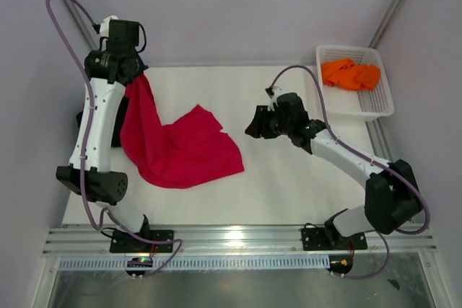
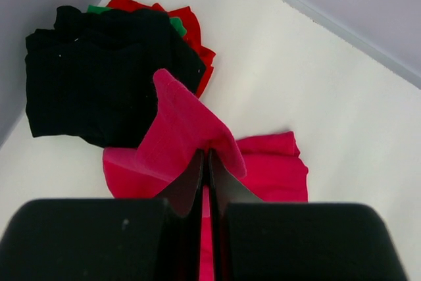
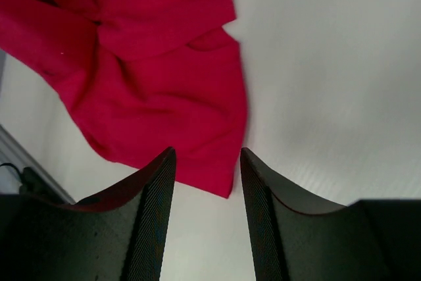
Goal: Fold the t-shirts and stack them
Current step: Flatten out the tshirt
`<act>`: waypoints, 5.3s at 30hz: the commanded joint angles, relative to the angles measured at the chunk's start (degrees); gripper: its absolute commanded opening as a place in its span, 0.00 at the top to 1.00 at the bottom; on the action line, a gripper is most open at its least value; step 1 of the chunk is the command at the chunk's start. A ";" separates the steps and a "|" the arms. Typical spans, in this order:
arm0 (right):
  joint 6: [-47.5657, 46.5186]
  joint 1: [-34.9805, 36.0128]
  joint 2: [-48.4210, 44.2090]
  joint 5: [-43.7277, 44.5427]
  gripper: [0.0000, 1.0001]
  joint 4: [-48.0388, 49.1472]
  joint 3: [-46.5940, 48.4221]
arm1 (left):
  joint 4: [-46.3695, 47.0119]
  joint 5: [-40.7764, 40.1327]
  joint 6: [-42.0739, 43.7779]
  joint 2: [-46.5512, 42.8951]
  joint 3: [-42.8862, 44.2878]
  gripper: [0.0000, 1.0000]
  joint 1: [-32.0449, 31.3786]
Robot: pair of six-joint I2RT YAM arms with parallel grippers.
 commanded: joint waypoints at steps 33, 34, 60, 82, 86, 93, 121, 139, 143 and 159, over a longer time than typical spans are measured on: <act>5.81 -0.03 39.32 -7.95 0.52 21.07 27.09 | 0.52 7.83 1.24 -9.19 -4.95 1.00 0.00; 5.29 -0.03 39.59 -7.33 0.52 20.09 27.88 | 0.78 7.92 1.16 -9.28 -4.86 1.00 0.09; 5.37 -0.12 45.31 -7.24 0.52 6.63 32.98 | 0.43 9.59 0.28 -8.40 1.56 1.00 0.09; 9.06 -0.03 50.40 -10.23 0.52 5.75 34.92 | -0.53 10.74 -0.87 -9.45 3.75 1.00 0.09; 10.20 -0.03 51.37 -11.02 0.51 6.28 35.44 | -0.97 9.77 -0.43 -9.45 4.10 1.00 0.09; 9.15 0.76 51.20 -11.90 0.52 5.05 34.57 | -0.71 8.80 -0.43 -9.10 4.19 1.00 0.09; 5.90 2.87 52.78 -15.50 0.94 1.45 36.50 | -1.41 5.90 -0.34 -9.98 3.49 1.00 0.09; 1.15 -0.91 39.87 -9.00 0.96 -6.45 44.23 | 0.52 7.05 -1.04 -10.33 -0.11 1.00 0.09; 0.27 -2.31 37.58 -8.21 0.96 -8.74 47.83 | 0.78 7.22 -0.95 -10.42 0.06 1.00 0.09; 0.53 -12.77 21.41 -5.57 0.96 -12.97 54.95 | 3.42 5.64 3.61 -10.94 4.89 1.00 0.09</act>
